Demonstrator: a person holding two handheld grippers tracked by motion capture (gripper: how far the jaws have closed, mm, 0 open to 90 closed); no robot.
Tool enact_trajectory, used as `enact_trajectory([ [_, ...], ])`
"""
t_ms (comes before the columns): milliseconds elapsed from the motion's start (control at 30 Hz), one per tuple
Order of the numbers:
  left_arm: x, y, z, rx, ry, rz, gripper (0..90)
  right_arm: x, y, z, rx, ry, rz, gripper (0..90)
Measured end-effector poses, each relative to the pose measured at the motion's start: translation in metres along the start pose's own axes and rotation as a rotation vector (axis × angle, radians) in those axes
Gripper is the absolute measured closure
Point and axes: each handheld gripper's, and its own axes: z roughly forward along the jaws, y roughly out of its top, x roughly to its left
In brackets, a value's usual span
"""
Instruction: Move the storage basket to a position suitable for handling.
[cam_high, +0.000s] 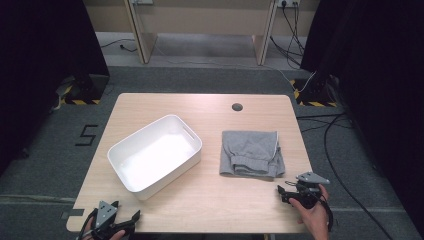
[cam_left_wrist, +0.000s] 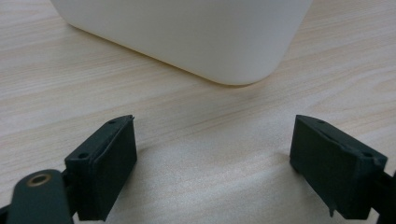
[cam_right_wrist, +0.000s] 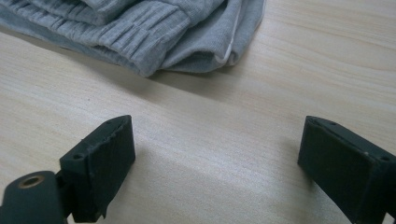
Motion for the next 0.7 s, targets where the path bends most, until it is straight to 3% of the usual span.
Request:
enact_trajectory([
  [133, 0.000, 0.001, -0.001, 0.001, -0.009, -0.019, 14.8, 0.000, 0.000, 0.000, 0.000, 0.000, 0.000, 11.7],
  [267, 0.006, 0.002, -0.002, -0.014, -0.021, -0.066, 16.4, 0.000, 0.000, 0.000, 0.000, 0.000, 0.000, 11.8],
  [533, 0.005, 0.010, -0.004, -0.043, -0.026, -0.062, 16.4, 0.000, -0.001, -0.002, -0.011, 0.004, 0.001, 17.4],
  [600, 0.006, 0.017, -0.006, -0.063, -0.044, -0.066, 16.3, 0.000, -0.001, -0.002, -0.013, 0.005, 0.000, 17.8],
  [700, 0.007, 0.023, -0.005, -0.078, -0.038, -0.057, 16.0, 0.000, -0.001, -0.002, -0.013, 0.005, 0.001, 17.7],
])
